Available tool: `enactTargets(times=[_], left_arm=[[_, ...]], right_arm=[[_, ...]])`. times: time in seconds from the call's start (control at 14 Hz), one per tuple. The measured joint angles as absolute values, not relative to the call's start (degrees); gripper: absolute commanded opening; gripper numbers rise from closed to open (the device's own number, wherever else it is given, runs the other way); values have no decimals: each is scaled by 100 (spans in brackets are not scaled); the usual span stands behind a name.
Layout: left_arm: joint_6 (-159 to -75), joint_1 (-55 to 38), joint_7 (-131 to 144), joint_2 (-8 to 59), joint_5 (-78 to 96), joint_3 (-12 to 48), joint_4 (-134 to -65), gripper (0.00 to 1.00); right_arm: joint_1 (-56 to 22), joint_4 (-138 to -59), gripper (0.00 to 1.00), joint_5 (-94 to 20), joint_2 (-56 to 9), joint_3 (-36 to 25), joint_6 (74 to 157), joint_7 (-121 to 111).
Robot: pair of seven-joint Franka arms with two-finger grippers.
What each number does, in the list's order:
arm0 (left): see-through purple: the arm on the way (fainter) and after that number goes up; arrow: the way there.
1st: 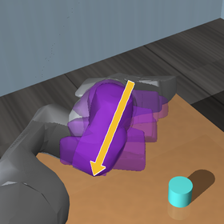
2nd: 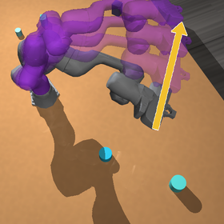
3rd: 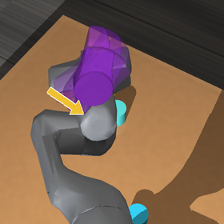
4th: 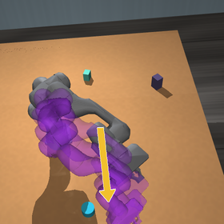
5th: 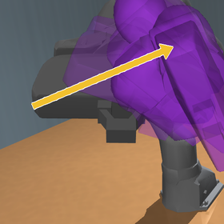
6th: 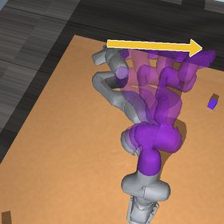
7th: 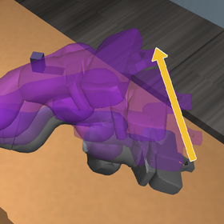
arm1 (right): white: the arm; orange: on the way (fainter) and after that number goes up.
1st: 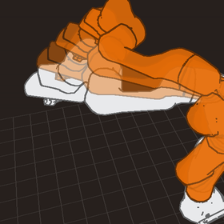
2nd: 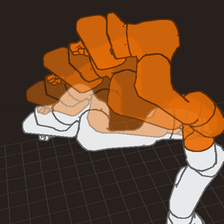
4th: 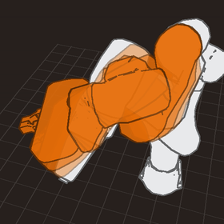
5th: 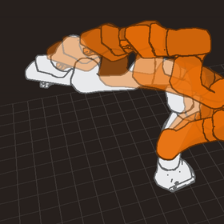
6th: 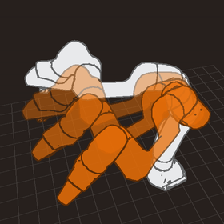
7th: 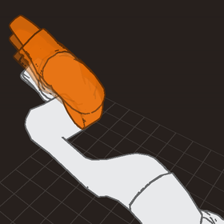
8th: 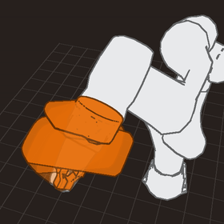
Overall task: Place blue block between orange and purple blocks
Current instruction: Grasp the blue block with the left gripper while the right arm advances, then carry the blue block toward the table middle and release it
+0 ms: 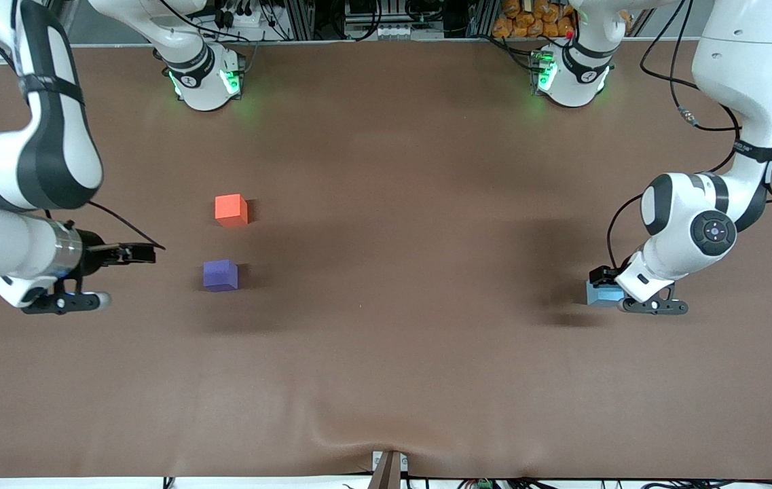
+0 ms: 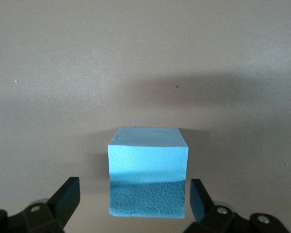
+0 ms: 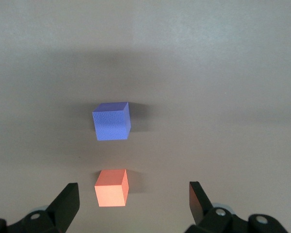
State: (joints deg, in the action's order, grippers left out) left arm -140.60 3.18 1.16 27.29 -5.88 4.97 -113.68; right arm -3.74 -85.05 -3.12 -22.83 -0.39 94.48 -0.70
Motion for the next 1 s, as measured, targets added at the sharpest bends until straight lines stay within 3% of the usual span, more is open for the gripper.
enactTargets(times=[0.07, 0.36, 0.43, 0.57, 1.0], left_arm=[[-14060, 317, 116, 2751, -590, 498, -11359, 100], [-14061, 314, 114, 2839, -591, 502, -11342, 59], [-14063, 315, 114, 2871, -591, 503, -11333, 46], [-14070, 305, 113, 2908, -592, 510, -11320, 3], [-14095, 61, 105, 2910, -600, 885, -11147, 0]], right_arm=[[-400, -8502, 100, -312, -2320, -35, 9456, -68], [-456, -8499, 100, -329, -2358, -23, 9419, -70], [-518, -8501, 100, -330, -2417, -16, 9362, -70], [-650, -8500, 100, -331, -2584, -12, 9179, -69], [-704, -7907, 100, -436, -2622, -17, 7846, -68]])
